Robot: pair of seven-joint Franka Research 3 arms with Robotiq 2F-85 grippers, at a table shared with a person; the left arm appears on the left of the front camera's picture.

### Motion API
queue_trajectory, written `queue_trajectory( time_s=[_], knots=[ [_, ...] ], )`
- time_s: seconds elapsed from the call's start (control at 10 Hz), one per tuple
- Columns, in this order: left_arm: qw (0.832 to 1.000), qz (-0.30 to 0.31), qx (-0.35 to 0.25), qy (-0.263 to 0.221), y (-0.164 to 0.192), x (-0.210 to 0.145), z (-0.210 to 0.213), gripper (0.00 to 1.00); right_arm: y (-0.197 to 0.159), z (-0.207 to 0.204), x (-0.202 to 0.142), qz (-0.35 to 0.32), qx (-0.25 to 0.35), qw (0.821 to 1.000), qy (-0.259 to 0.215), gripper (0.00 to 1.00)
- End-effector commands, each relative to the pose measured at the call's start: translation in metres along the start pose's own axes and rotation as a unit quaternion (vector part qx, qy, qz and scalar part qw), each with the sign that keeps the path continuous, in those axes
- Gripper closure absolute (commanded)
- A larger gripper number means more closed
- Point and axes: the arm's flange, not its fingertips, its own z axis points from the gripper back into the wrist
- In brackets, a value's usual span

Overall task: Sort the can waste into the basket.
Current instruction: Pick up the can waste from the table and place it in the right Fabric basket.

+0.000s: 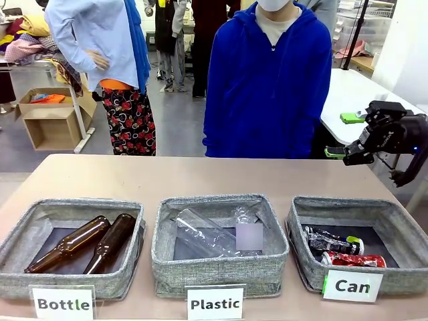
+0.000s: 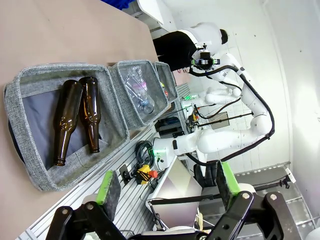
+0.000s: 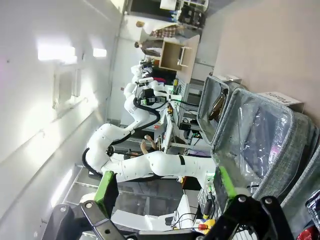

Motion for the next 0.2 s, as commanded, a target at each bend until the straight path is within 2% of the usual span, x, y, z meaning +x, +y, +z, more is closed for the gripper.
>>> queue_trajectory(
  time_s=[0.0, 0.1],
  knots=[
    [1.000, -0.002, -0.003, 0.004, -0.0018, -0.0024, 0.0016, 0.00, 0.0015, 0.0010, -0.0006, 0.010, 0.000, 1.000, 0.005, 0.00],
    [1.000, -0.002, -0.003, 0.004, -0.0018, -0.0024, 0.0016, 0.00, 0.0015, 0.0010, -0.0006, 0.010, 0.000, 1.000, 0.005, 0.00]
  ],
)
